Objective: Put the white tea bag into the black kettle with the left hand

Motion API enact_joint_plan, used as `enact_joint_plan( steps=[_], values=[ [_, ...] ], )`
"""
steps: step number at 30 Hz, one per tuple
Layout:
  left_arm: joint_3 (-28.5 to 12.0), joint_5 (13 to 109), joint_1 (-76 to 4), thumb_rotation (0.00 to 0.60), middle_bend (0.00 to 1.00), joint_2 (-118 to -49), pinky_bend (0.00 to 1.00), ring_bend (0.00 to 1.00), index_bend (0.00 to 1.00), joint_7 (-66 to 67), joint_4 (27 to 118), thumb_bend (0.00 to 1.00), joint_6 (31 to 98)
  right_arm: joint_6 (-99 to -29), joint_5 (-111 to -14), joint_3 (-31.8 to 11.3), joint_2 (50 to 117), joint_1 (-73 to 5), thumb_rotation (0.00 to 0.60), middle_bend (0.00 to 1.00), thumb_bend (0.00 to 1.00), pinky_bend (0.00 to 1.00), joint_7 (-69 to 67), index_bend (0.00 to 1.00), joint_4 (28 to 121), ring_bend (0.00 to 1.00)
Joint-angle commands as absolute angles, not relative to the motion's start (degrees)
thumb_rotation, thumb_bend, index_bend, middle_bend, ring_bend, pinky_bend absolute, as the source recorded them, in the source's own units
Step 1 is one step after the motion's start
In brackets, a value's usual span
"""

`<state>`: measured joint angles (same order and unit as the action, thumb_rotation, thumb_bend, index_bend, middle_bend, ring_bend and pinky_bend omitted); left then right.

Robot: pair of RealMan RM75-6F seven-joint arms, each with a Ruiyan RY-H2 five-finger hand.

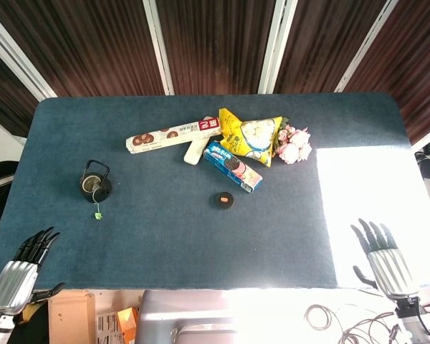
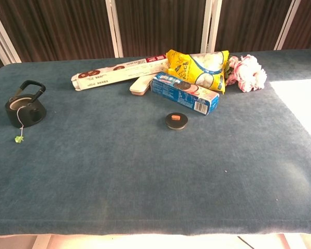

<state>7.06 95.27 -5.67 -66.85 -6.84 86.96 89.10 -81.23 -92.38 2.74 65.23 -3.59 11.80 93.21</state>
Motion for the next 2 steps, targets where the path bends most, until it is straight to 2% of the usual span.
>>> enact_joint_plan(
  steps=[1,2],
  values=[
    [7.06,95.69,-5.27,0.6,0.0,-66.27,0.11,0.0,0.03,-5.78,87.67,0.0,89.25,-81.32,-92.56,2.9,65.24,-3.51,0.6,0.0,0.24,0.0,11.88,0.0,93.16,0.0],
    [7.01,95.77,-5.22,0.6,0.0,-66.23,0.11,0.0,0.03,-5.84,87.74,0.0,89.29,-81.44,-92.56,2.91,65.2,-3.44,0.6,0.0,0.24,0.0,11.8,0.0,93.13,0.0]
  ],
)
